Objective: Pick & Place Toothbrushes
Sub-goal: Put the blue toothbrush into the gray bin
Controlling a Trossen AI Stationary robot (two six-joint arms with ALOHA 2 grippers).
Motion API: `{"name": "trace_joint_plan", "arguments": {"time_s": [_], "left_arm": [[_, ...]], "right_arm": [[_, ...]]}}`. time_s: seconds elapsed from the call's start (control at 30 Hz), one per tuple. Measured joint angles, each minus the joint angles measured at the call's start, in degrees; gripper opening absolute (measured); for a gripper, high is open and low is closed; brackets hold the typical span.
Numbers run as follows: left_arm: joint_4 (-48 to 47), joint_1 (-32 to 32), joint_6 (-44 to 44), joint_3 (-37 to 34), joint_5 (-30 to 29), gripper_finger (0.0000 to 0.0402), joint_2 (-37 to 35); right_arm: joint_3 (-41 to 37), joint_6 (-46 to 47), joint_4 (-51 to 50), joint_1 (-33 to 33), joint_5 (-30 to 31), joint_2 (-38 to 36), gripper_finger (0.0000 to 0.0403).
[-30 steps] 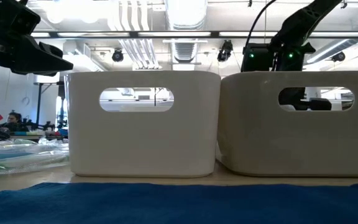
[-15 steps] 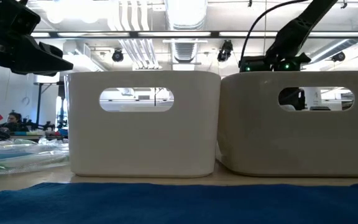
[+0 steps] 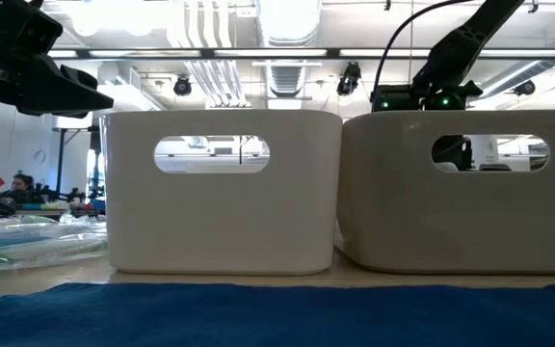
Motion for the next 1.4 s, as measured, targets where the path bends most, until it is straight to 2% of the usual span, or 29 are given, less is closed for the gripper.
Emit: {"name": "trace_joint_plan", "arguments": {"time_s": [0.2,0.47,0.77,1.0,1.1,1.2,1.4], "left_arm": [[0.0,0.0,0.0,0.0,0.0,0.0005,0.0],[0.0,0.0,0.0,0.0,0.0,0.0005,0.0],[0.0,0.0,0.0,0.0,0.0,0.0005,0.0],[0.0,0.0,0.0,0.0,0.0,0.0005,0.0],[0.0,0.0,0.0,0.0,0.0,0.0005,0.0],[0.0,0.0,0.0,0.0,0.0,0.0005,0.0],[0.0,0.0,0.0,0.0,0.0,0.0005,0.0]], "right_arm": [[0.0,0.0,-0.2,0.1,2.9,-0.8,0.0040],[0.0,0.0,-0.8,0.2,3.8,-4.0,0.0035],[0.0,0.0,-2.4,0.3,10.9,-11.1,0.0034],[0.0,0.0,-0.5,1.9,21.6,-18.7,0.0035],[0.0,0.0,4.3,3.2,27.6,-22.0,0.0031],[0.0,0.0,13.4,4.2,31.8,-25.0,0.0031],[0.0,0.0,38.3,5.0,33.0,-29.7,0.0030]]}}
